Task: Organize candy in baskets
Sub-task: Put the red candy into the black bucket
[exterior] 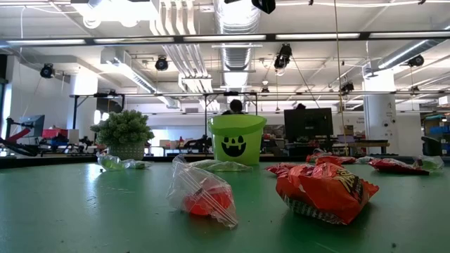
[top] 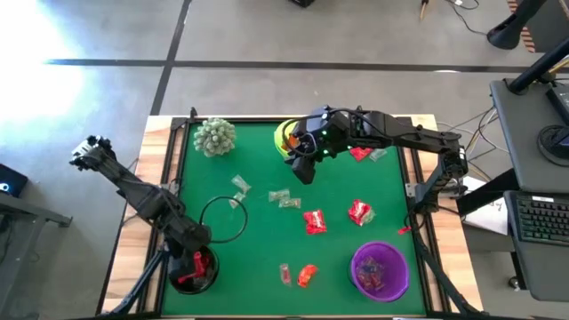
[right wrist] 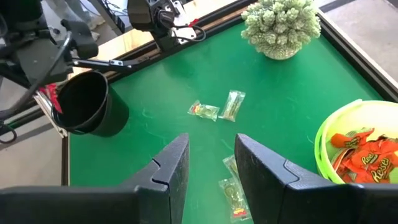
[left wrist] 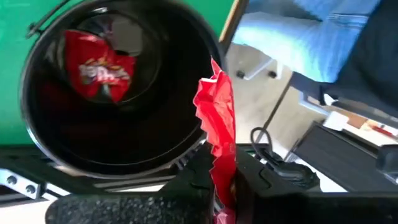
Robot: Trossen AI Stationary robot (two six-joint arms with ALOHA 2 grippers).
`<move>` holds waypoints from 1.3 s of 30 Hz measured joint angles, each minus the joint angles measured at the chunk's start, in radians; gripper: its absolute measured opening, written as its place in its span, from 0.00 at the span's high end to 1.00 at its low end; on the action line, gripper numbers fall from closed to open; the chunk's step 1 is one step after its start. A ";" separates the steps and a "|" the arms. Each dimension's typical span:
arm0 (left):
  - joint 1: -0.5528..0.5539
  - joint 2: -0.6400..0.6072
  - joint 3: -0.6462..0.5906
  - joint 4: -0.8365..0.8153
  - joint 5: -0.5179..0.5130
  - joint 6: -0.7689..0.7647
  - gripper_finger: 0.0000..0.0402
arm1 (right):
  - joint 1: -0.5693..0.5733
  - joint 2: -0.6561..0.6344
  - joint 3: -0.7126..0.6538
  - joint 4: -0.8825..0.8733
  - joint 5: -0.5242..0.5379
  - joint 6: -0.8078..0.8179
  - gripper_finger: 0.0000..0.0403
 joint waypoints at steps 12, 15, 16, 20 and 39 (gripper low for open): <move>0.000 0.027 0.011 0.022 -0.035 -0.060 0.74 | 0.000 0.000 0.000 -0.017 0.000 0.000 0.70; 0.000 0.037 0.029 0.024 -0.086 -0.059 0.69 | 0.000 0.000 0.000 -0.017 0.000 0.000 0.70; 0.000 0.041 0.038 0.024 -0.115 -0.059 0.68 | 0.000 0.000 0.000 -0.017 0.001 0.000 0.70; -0.001 0.049 0.090 0.023 -0.326 -0.018 0.67 | -0.003 0.000 0.000 0.000 0.001 -0.004 0.71; 0.000 0.037 0.440 -0.441 -1.419 0.172 0.66 | -0.005 0.083 -0.003 0.058 0.010 -0.106 0.71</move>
